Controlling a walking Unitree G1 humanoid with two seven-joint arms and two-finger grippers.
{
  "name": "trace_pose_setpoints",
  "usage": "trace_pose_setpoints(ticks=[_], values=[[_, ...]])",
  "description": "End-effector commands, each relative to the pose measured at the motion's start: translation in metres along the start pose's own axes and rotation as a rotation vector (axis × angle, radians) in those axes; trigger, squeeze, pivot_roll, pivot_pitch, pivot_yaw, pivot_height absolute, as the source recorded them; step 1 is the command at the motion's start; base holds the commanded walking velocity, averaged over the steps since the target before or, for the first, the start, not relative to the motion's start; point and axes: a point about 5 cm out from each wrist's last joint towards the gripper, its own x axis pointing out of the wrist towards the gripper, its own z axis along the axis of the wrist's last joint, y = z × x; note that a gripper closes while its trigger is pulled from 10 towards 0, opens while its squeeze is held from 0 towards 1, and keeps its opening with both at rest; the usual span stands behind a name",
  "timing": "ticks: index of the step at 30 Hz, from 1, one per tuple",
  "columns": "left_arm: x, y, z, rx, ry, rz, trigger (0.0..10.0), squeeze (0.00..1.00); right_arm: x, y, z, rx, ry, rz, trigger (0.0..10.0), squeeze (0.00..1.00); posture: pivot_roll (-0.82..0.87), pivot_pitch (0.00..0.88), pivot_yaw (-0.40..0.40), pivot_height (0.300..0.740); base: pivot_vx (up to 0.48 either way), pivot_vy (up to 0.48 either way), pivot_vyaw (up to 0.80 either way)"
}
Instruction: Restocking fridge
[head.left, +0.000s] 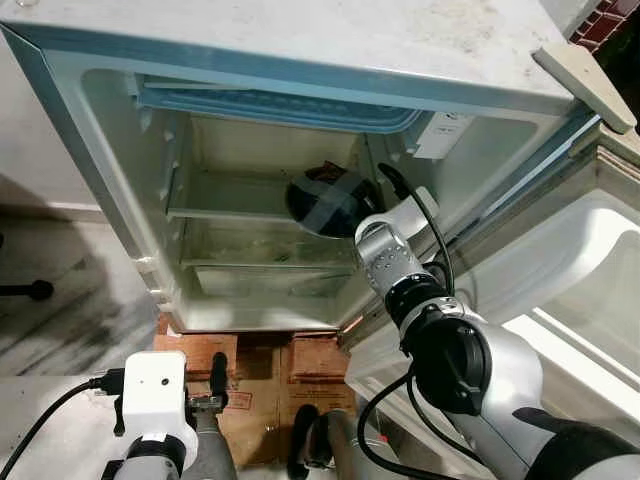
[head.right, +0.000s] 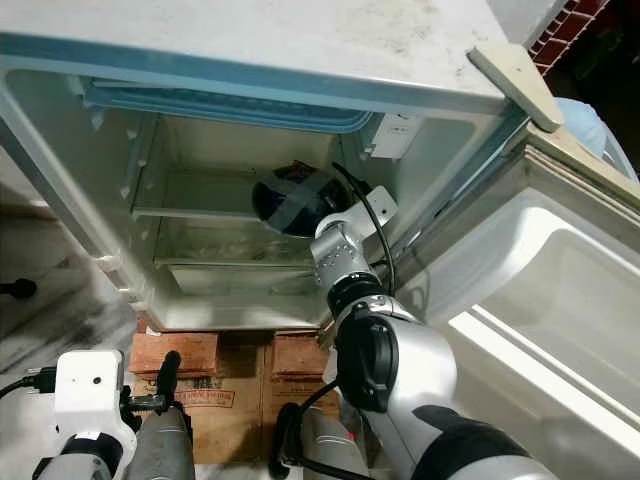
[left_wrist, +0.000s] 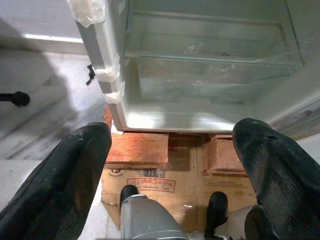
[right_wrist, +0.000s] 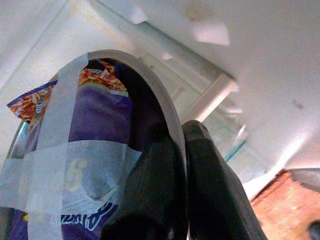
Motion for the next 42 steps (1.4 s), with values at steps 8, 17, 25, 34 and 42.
trace_pose_setpoints(ticks=[8,17,25,34,42], values=[[-0.002,-0.002,0.000,-0.017,0.013,0.007,10.0,0.00,-0.003,0.008,-0.008,0.075,0.032,0.027,10.0,1.00,0.32,0.258,-0.234,0.740,0.000,0.000,0.00],[0.003,-0.002,0.002,-0.028,0.005,0.018,10.0,0.00,-0.005,0.019,-0.013,0.147,0.074,0.106,10.0,1.00,0.32,0.246,-0.238,0.740,0.000,0.000,0.00],[0.013,-0.001,0.004,-0.044,-0.013,0.033,10.0,0.00,-0.006,0.024,-0.015,0.155,0.094,0.186,10.0,1.00,0.30,0.224,-0.244,0.740,0.000,0.000,0.00],[0.027,0.001,0.008,-0.052,-0.046,0.050,10.0,0.00,-0.002,0.012,-0.005,-0.009,0.038,0.205,10.0,1.00,0.29,0.179,-0.248,0.740,0.000,0.000,0.00],[0.042,0.001,0.014,-0.053,-0.084,0.051,10.0,0.00,0.002,0.004,0.009,-0.153,-0.020,0.254,10.0,1.00,0.28,0.134,-0.250,0.740,0.000,0.000,0.00]])
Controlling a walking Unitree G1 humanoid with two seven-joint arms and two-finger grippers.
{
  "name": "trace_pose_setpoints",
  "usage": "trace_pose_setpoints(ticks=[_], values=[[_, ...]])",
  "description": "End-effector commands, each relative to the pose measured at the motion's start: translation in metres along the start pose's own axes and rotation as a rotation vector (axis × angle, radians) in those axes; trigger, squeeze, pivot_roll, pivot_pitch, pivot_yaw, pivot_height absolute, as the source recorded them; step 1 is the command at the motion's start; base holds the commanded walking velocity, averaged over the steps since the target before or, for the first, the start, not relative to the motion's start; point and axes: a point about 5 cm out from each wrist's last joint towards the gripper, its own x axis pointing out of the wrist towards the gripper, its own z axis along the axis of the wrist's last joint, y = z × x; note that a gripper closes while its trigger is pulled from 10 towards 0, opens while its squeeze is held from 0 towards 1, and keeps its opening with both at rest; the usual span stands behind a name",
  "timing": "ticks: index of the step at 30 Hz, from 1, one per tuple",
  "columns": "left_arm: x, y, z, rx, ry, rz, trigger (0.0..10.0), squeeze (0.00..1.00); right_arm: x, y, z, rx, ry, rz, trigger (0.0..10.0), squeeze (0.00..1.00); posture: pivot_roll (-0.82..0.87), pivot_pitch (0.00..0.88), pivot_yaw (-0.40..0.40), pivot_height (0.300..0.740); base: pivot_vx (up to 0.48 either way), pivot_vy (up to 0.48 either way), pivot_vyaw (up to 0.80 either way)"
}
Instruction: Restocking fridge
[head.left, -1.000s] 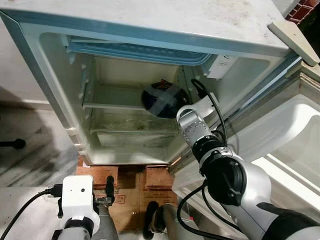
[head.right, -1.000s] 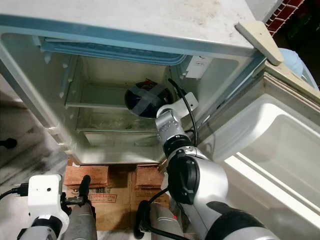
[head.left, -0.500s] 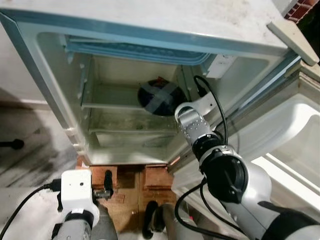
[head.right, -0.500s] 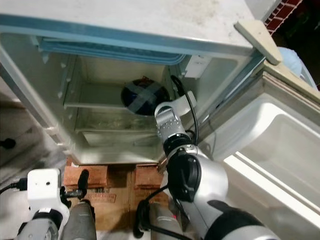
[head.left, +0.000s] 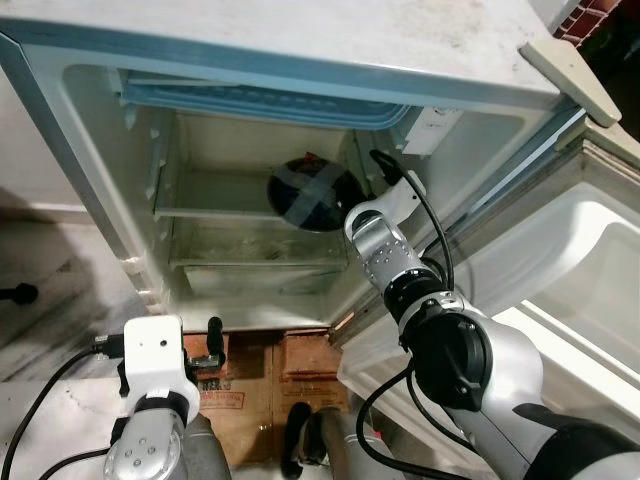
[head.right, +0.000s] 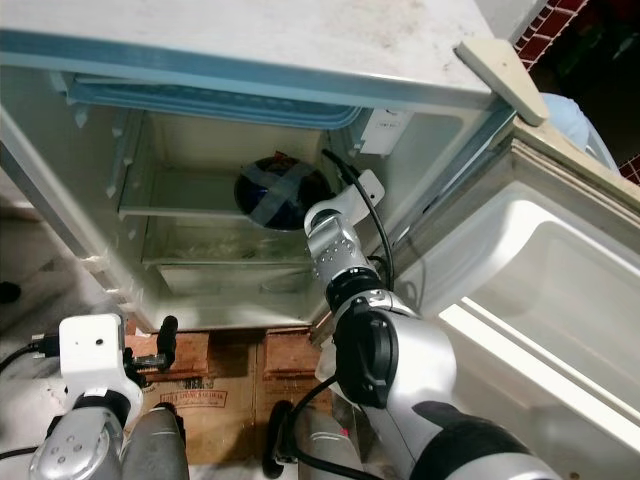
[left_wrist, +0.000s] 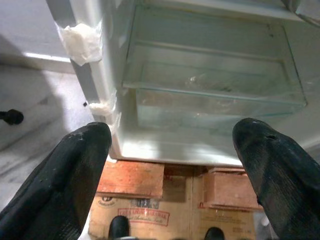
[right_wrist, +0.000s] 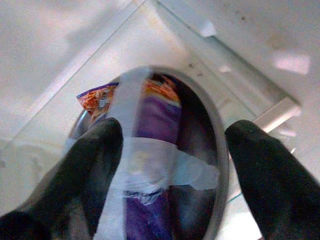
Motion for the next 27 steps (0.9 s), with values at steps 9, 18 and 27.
trace_pose_setpoints(ticks=[9,18,27], values=[[0.017,0.000,0.002,-0.002,-0.023,0.008,10.0,0.00,0.000,-0.021,0.015,-0.193,-0.045,0.023,10.0,1.00,0.27,0.099,-0.242,0.740,0.000,0.000,0.00],[0.023,0.002,0.007,0.016,-0.066,0.005,10.0,0.00,-0.002,-0.019,0.021,-0.408,-0.012,0.284,10.0,1.00,0.26,0.072,-0.230,0.740,0.000,0.000,0.00],[0.014,0.029,-0.005,-0.052,0.002,0.242,10.0,0.00,-0.011,-0.035,0.004,-0.726,0.170,0.508,10.0,1.00,0.25,0.087,-0.237,0.740,0.000,0.000,0.00]])
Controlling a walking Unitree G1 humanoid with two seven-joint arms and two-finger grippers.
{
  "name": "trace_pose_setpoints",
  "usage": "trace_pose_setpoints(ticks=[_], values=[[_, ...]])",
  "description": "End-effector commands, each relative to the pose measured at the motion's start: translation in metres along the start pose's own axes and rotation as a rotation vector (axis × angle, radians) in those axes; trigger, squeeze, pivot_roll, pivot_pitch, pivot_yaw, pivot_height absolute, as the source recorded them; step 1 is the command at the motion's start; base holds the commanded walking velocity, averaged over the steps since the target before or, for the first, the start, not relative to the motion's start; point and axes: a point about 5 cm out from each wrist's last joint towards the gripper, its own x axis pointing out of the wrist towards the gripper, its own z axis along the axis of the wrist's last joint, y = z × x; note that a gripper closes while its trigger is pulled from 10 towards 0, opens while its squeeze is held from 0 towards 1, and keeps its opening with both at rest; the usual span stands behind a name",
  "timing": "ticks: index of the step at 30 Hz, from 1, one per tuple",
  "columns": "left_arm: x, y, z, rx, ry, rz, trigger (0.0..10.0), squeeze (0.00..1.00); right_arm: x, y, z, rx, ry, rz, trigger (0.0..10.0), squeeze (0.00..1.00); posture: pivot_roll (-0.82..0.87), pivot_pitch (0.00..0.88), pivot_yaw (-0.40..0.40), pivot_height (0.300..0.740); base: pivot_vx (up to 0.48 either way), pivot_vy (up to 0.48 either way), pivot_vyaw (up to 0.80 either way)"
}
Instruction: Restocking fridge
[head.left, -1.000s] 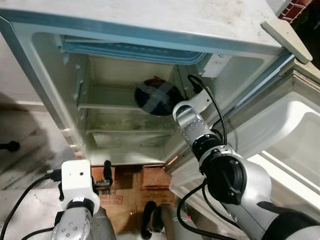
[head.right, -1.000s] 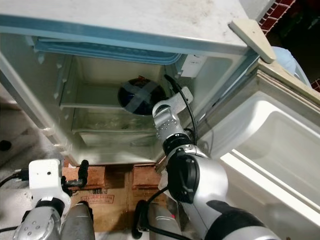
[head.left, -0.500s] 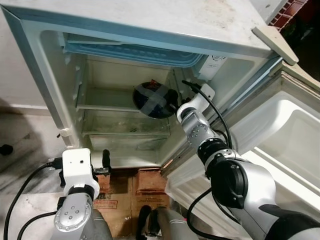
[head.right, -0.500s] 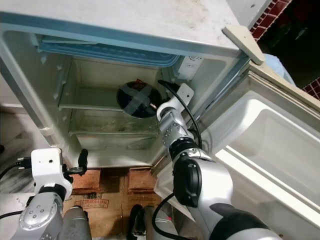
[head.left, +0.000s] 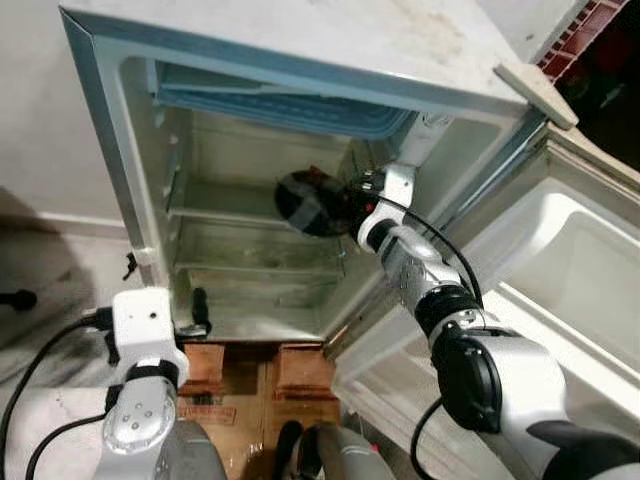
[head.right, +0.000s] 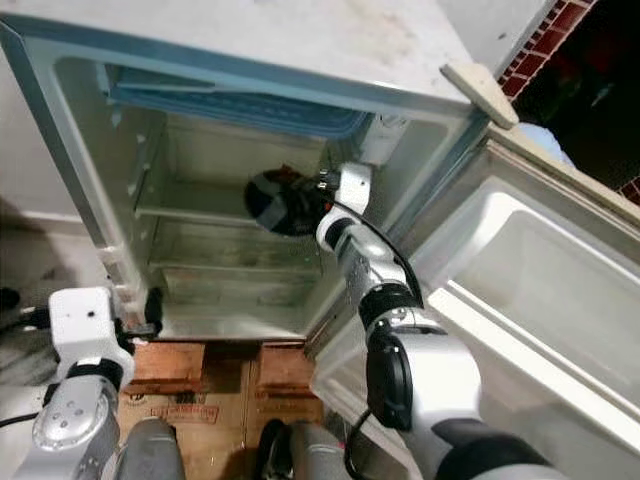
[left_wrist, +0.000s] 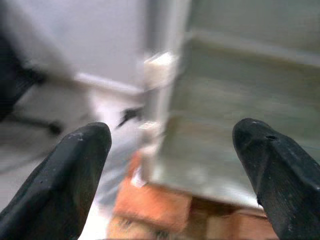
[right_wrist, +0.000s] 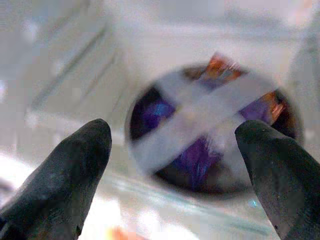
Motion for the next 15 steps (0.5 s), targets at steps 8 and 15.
trace_pose_setpoints(ticks=[8,15], values=[[-0.005,0.005,-0.004,-0.045,0.032,0.025,10.0,0.00,-0.004,0.015,-0.008,-0.209,0.107,0.304,10.0,1.00,0.25,0.099,-0.231,0.740,0.000,0.000,0.00],[-0.003,0.004,0.000,-0.045,0.023,0.022,10.0,0.00,-0.010,0.027,-0.026,-0.351,0.222,0.518,10.0,1.00,0.25,0.106,-0.232,0.740,0.000,0.000,0.00]])
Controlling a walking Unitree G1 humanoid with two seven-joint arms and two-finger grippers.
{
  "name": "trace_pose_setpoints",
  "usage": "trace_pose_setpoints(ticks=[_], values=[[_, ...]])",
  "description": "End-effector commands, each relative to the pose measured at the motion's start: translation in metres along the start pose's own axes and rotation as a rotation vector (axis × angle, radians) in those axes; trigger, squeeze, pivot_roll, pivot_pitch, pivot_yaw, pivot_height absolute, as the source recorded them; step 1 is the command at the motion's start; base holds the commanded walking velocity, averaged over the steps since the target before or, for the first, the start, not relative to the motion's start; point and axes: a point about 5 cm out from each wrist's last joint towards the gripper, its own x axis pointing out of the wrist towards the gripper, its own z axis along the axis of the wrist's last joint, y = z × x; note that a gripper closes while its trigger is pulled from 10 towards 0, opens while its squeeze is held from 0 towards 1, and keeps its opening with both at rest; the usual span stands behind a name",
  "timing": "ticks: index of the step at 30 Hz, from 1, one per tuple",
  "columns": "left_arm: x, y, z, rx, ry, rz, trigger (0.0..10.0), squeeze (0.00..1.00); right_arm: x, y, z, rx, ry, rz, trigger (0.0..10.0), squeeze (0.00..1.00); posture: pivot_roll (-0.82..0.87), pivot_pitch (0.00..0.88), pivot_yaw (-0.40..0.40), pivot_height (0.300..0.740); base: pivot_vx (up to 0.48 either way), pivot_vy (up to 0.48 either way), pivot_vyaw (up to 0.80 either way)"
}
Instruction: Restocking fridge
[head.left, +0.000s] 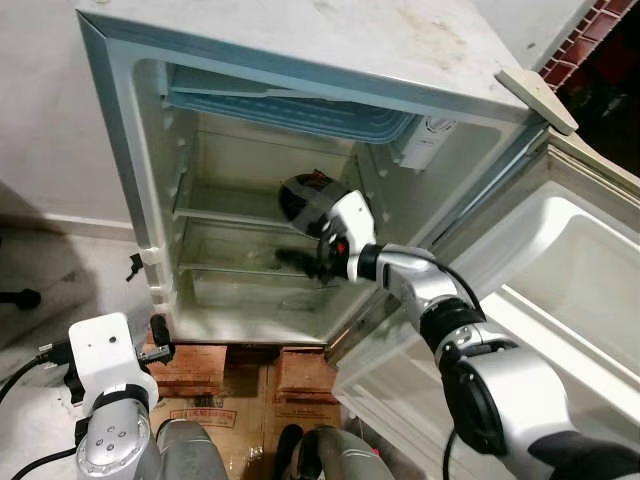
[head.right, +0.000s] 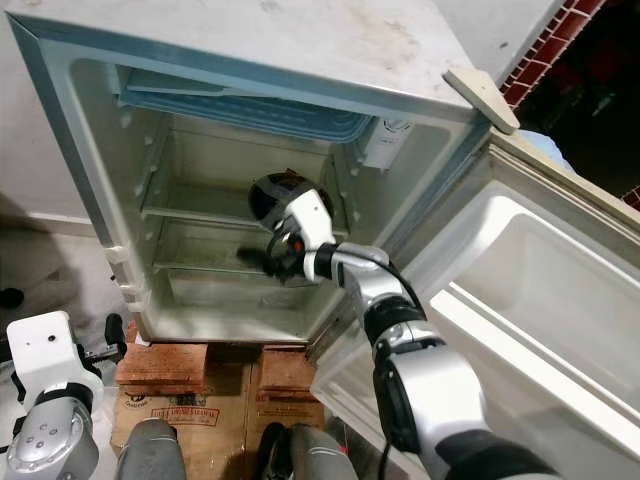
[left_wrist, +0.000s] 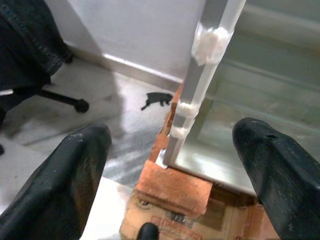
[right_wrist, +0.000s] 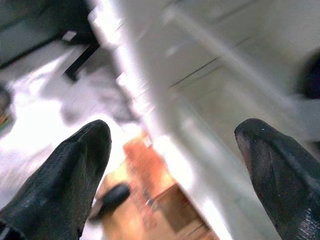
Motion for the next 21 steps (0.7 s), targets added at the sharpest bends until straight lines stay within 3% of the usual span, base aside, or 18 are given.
trace_pose_setpoints(ticks=[1,8,11,13,14,15,16,17,21], values=[[-0.004,-0.004,0.000,-0.024,0.010,-0.018,10.0,0.00,-0.006,0.001,-0.006,-0.060,0.047,0.058,10.0,1.00,0.25,0.111,-0.233,0.740,0.000,0.000,0.00],[-0.014,-0.004,-0.004,-0.027,0.024,-0.022,10.0,0.00,-0.002,0.013,-0.030,-0.131,0.201,0.103,10.0,1.00,0.25,0.144,-0.242,0.740,0.000,0.000,0.00],[-0.020,-0.004,-0.005,-0.028,0.030,-0.022,10.0,0.00,0.002,0.014,-0.036,-0.153,0.276,0.074,10.0,0.96,0.25,0.165,-0.249,0.740,0.000,0.000,0.00],[-0.027,-0.003,-0.007,-0.032,0.046,-0.015,10.0,0.00,0.003,0.013,-0.037,-0.170,0.323,0.060,10.0,0.84,0.25,0.189,-0.255,0.740,0.000,0.000,0.00],[-0.029,-0.003,-0.007,-0.033,0.051,-0.014,10.0,0.00,0.003,0.012,-0.037,-0.175,0.336,0.056,10.0,0.84,0.25,0.193,-0.256,0.740,0.000,0.000,0.00],[-0.032,-0.003,-0.008,-0.034,0.055,-0.014,10.0,0.00,0.002,0.011,-0.037,-0.186,0.349,0.054,10.0,0.76,0.25,0.202,-0.259,0.740,0.000,0.000,0.00],[-0.036,-0.003,-0.008,-0.035,0.059,-0.015,10.0,0.00,0.001,0.011,-0.038,-0.197,0.359,0.054,10.0,0.58,0.25,0.213,-0.265,0.740,0.000,0.000,0.00],[-0.041,-0.003,-0.009,-0.033,0.064,-0.019,10.0,0.00,0.000,0.008,-0.038,-0.210,0.376,0.039,10.0,0.01,0.24,0.228,-0.272,0.740,0.000,0.000,0.00],[-0.047,-0.005,-0.009,-0.036,0.080,-0.026,10.0,0.00,0.000,0.003,-0.031,-0.223,0.379,-0.002,10.0,0.00,0.23,0.254,-0.286,0.740,0.000,0.000,0.00]])
